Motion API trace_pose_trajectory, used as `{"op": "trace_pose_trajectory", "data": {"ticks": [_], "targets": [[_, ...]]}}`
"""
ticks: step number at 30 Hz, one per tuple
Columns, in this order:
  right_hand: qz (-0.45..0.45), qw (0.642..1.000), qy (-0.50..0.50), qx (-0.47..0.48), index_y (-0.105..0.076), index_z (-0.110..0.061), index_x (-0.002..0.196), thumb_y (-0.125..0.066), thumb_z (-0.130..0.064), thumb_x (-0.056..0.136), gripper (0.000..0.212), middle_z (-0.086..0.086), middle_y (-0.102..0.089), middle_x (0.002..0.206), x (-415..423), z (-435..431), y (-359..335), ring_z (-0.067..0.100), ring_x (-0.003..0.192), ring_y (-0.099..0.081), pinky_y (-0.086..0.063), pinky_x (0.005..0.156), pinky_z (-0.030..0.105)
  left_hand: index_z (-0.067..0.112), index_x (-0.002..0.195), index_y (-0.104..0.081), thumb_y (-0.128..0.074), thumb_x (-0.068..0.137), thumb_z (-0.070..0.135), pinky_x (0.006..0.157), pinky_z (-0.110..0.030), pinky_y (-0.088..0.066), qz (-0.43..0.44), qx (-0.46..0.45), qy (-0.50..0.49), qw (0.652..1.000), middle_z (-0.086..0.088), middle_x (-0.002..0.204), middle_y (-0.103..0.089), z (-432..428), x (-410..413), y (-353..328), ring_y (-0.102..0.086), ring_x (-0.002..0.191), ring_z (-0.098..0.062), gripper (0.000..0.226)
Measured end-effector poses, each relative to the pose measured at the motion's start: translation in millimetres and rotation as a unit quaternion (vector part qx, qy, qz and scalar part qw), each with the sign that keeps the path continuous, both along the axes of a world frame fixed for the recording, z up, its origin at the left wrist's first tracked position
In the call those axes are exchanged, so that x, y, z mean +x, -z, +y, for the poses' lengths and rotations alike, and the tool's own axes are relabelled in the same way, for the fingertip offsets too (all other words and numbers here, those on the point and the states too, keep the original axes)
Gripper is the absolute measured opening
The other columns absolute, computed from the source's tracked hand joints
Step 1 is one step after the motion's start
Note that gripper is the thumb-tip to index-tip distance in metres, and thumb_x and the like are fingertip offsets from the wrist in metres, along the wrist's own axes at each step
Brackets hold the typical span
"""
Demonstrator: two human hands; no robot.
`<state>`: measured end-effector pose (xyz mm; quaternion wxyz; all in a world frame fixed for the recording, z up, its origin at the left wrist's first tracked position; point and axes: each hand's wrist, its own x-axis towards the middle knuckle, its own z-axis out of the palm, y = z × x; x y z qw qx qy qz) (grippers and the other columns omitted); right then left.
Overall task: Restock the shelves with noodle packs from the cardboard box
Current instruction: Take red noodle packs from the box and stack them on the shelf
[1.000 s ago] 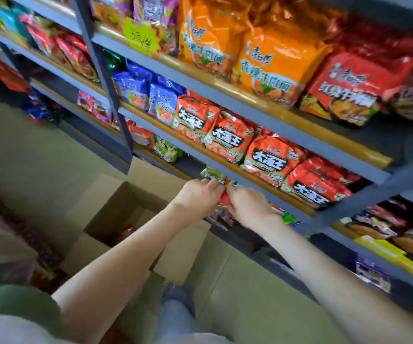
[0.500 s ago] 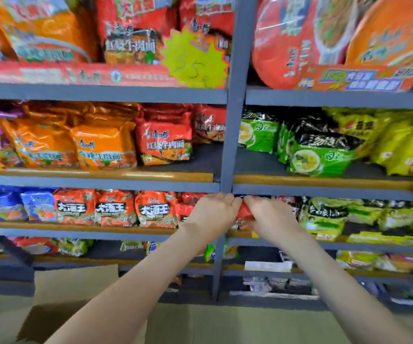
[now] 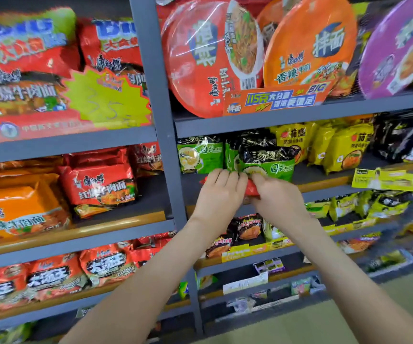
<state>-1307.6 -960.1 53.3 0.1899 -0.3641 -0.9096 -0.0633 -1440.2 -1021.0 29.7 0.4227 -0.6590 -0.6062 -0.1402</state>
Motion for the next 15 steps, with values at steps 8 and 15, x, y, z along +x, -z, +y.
{"op": "trace_pose_trajectory", "data": {"ticks": [8,15], "targets": [[0.025,0.999,-0.024,0.02,-0.053,-0.012,0.109,-0.054,-0.023,0.088,0.024,0.004,-0.066,0.097,-24.9,21.6,-13.2,0.028,0.089,-0.064,-0.036,0.06,0.029,0.004,0.12,-0.054,-0.019,0.098,0.005,0.105,-0.045,-0.038,-0.026,0.002,-0.077,0.997,-0.012,0.112,-0.065,24.7,-13.7,5.2,-0.062,0.107,-0.027,0.041],[0.056,0.995,-0.055,-0.055,-0.055,-0.015,0.101,-0.053,-0.024,0.088,0.016,0.005,-0.066,0.092,-48.8,39.8,-31.8,0.029,0.087,-0.064,-0.038,0.061,0.029,0.0,0.134,-0.041,-0.015,0.1,0.003,0.113,-0.043,-0.026,-0.021,0.067,-0.118,0.991,-0.017,0.134,-0.055,29.7,-23.7,-1.8,-0.049,0.127,-0.03,0.043]]}}
